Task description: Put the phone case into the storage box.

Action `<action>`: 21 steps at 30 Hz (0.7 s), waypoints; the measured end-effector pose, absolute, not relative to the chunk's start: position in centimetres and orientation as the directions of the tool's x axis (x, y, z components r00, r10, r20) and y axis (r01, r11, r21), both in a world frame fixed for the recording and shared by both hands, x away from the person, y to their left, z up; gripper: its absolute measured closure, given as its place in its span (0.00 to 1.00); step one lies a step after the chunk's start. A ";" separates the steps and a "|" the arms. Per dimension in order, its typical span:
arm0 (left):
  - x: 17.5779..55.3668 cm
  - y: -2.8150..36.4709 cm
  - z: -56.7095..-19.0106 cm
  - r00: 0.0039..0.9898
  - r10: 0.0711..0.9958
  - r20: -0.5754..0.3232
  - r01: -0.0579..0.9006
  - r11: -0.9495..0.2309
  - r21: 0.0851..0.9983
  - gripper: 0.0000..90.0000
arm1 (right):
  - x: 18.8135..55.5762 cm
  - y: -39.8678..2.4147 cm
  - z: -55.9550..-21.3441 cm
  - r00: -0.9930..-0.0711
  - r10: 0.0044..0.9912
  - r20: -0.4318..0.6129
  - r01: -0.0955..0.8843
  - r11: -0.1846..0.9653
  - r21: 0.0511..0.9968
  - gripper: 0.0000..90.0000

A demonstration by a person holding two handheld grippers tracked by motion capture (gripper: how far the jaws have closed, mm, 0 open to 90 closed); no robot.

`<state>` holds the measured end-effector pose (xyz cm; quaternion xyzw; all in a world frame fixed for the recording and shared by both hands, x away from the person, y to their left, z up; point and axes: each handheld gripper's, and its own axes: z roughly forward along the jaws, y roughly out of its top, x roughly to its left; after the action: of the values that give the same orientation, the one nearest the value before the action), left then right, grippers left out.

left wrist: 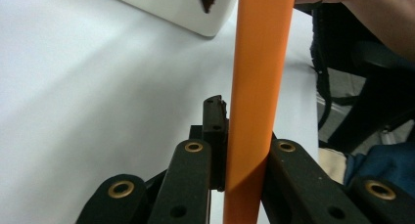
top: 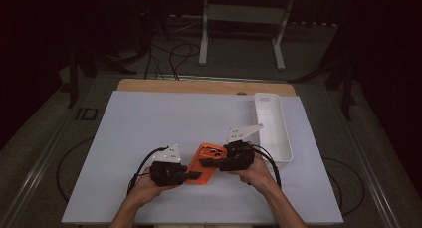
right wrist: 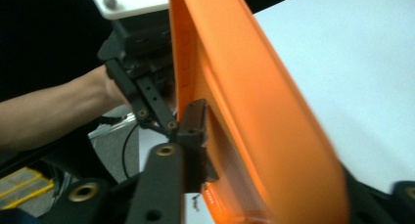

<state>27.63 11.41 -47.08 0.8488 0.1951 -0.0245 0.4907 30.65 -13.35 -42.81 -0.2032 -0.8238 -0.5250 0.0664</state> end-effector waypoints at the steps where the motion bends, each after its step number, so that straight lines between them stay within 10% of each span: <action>1: 27.6 11.4 -47.1 0.922 0.311 -0.230 0.354 -0.441 0.825 0.95 | 30.6 -13.4 -42.8 -0.906 0.279 0.319 0.407 0.361 0.839 0.68; 21: 27.4 11.8 -46.7 0.906 0.378 -0.192 0.350 -0.410 0.842 0.95 | 28.8 -13.3 -43.0 -0.859 0.456 0.233 0.404 0.325 0.855 0.19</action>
<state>27.39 11.84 -46.66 0.8395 0.2169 0.0144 0.4980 28.79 -13.28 -43.01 -0.2643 -0.8137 -0.5171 -0.0250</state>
